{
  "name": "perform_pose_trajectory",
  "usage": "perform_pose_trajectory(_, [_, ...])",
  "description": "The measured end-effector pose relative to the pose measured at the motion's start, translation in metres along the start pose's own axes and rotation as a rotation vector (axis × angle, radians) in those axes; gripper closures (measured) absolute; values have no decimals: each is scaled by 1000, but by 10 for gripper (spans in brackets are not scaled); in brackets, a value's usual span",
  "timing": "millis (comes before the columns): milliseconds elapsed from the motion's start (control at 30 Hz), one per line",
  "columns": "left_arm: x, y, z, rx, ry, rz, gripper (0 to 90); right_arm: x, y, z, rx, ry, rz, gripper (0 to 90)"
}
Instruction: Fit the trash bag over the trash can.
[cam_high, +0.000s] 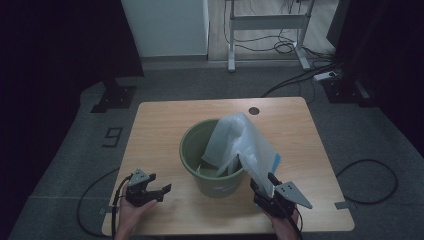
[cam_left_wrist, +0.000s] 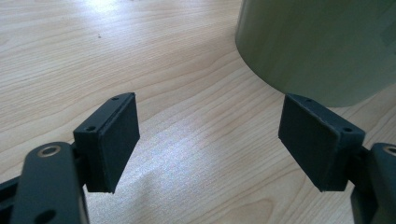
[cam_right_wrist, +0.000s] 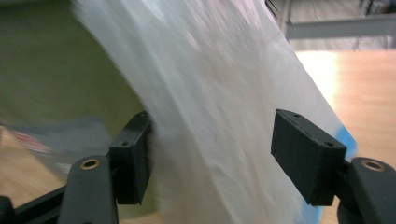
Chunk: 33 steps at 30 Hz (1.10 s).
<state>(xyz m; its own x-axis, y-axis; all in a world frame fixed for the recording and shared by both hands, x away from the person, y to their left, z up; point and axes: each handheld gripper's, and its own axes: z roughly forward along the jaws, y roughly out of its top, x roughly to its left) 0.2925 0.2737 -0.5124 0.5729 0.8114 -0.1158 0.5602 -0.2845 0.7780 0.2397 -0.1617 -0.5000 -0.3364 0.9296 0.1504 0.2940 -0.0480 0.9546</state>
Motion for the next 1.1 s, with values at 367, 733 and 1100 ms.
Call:
perform_pose_trajectory(367, [-1,5,-5,-34,-6,-14,202,-32,15,-6,-81,-129,-8,839])
perform_pose_trajectory(733, [-15,28,-32,-99,-18,6,212,-38,103,-19,-269,-84,-51,887])
perform_pose_trajectory(1100, [-54,64,-66,-126,-26,57,209,20,141,3,-251,138,-137,886])
